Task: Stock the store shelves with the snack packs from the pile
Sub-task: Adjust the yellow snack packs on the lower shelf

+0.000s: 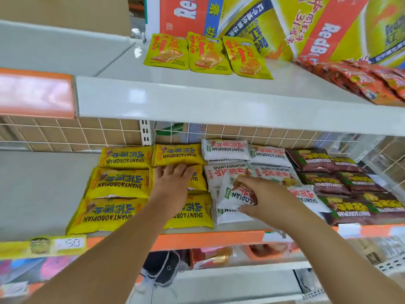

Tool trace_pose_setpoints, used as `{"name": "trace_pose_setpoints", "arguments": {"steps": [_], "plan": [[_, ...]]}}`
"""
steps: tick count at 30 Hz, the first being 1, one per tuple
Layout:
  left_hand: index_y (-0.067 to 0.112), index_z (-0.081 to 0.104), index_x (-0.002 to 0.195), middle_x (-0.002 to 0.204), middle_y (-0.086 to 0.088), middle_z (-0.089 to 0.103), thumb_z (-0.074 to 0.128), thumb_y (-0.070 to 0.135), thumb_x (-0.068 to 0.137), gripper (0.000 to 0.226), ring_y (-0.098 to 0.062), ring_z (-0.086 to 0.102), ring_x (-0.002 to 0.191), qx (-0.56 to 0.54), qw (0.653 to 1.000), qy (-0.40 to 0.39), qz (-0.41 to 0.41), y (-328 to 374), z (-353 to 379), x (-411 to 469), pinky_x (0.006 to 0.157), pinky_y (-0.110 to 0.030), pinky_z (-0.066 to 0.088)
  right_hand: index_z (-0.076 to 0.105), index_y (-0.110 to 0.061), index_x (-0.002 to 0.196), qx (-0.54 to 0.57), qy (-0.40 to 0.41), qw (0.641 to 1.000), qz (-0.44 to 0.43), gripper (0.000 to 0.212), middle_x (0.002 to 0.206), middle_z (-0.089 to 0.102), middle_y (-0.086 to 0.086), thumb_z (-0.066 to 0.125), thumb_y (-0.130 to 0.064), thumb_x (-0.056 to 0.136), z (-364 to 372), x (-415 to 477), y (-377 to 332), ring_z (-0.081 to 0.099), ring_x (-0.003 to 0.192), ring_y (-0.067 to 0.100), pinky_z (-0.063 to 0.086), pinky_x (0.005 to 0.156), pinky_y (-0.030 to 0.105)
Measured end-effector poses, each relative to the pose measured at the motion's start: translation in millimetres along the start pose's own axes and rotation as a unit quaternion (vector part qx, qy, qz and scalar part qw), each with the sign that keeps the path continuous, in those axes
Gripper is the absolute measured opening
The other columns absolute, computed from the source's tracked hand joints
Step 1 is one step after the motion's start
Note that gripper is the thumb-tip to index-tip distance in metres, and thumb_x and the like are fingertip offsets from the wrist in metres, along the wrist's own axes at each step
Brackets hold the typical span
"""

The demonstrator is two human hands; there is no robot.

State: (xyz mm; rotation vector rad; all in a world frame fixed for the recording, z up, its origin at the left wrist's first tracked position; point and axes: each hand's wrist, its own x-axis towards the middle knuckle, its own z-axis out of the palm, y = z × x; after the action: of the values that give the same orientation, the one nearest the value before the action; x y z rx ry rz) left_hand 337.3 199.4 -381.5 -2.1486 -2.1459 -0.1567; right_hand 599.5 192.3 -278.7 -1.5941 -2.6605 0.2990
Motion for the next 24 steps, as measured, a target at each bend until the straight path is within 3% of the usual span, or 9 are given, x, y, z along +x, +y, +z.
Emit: {"name": "trace_pose_setpoints", "arguments": {"steps": [4,9,16,24], "plan": [[0.034,0.002,0.159,0.166,-0.002,0.011,0.035,0.045,0.102,0.066,-0.035,0.017,0.147,0.024,0.998,-0.039,0.031,-2.8,2.3,-4.0,0.111,-0.059,0.023,0.033,-0.043,0.151,-0.002,-0.006,1.000,-0.017,0.075,0.142,0.055,-0.013,0.071,-0.049,0.086,3.1,-2.6,4.0,0.056,0.120,0.015,0.050,0.094,0.034],[0.039,-0.002,0.159,0.169,0.000,0.001,0.031,0.054,0.102,0.067,-0.035,0.006,0.154,0.004,0.996,-0.081,0.039,-7.8,-7.0,-6.0,0.118,-0.059,0.018,0.032,-0.042,0.152,0.014,0.004,1.000,-0.026,0.076,0.145,0.053,-0.013,0.070,-0.050,0.087,2.8,0.7,1.3,0.055,0.121,0.014,0.048,0.089,0.031],[0.039,0.015,0.159,0.169,0.001,0.010,0.035,0.059,0.101,0.064,-0.033,0.008,0.154,-0.046,0.997,-0.049,0.032,2.7,-28.6,-25.8,0.122,-0.057,0.014,0.030,-0.040,0.154,0.023,0.012,1.000,-0.017,0.077,0.151,0.047,-0.014,0.070,-0.047,0.089,-8.3,-9.9,-8.0,0.050,0.130,0.013,0.044,0.097,0.029],[0.036,0.028,0.157,0.163,-0.001,0.029,0.046,0.054,0.100,0.062,-0.032,0.021,0.151,-0.125,0.988,-0.022,0.090,25.8,-50.7,-36.6,0.119,-0.056,0.023,0.030,-0.043,0.153,0.034,0.037,0.998,0.046,0.079,0.150,0.048,-0.014,0.073,-0.043,0.087,-20.4,-41.6,-1.1,0.051,0.129,0.012,0.044,0.099,0.028]]}}
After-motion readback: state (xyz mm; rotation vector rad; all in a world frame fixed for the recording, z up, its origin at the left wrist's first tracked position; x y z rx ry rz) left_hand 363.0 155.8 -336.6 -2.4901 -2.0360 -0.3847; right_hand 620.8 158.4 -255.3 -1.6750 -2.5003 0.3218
